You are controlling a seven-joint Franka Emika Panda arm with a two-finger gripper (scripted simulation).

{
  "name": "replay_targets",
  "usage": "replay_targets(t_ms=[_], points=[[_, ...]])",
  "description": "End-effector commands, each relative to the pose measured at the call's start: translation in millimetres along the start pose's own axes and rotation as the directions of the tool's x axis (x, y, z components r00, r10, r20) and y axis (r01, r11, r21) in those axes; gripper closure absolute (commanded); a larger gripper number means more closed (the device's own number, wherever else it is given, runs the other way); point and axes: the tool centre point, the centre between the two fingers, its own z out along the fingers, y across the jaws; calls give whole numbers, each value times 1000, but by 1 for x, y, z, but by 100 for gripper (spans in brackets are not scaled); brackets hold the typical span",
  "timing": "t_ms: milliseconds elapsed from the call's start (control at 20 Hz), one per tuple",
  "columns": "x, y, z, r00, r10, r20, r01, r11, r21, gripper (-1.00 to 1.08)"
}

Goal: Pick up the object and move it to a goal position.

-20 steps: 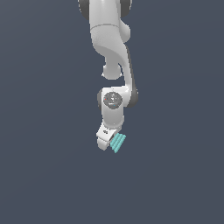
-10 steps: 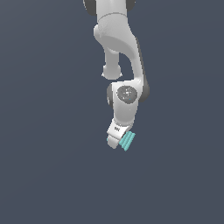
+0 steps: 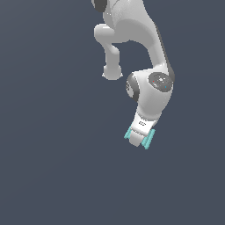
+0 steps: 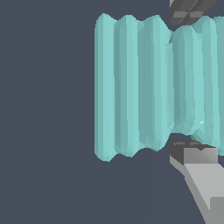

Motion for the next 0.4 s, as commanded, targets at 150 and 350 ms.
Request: replay_targets(t_ms=[150, 350], points=[[20, -7, -15, 1000, 2, 3, -2, 1000, 4, 108], [24, -8, -18, 1000, 2, 3, -2, 1000, 4, 108]])
